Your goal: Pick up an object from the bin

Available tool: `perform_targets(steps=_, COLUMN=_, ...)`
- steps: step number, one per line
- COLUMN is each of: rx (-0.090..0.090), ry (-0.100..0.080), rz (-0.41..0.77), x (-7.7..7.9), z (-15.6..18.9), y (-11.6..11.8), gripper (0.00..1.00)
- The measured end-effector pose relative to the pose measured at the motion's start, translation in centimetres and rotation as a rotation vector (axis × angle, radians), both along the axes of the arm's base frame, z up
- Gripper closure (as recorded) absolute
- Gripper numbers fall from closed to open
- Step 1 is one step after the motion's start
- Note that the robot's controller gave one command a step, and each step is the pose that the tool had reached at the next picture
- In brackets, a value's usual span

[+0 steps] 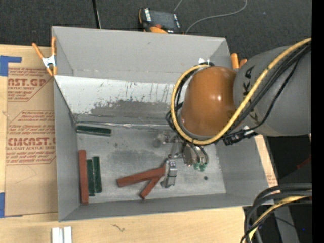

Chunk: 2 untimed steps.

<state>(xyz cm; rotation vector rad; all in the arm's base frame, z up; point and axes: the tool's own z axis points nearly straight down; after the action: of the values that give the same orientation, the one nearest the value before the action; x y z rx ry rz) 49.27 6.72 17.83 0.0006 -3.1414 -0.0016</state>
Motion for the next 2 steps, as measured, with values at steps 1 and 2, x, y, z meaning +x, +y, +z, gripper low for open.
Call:
perform_targets(steps=1, rx=0.000, ry=0.005, rz=0.193, x=1.82, z=-11.10, y=3.27, gripper=0.00)
perform_targets(steps=2, rx=0.000, ry=0.004, rz=0.192, x=1.93, z=-10.73, y=3.26, gripper=1.00)
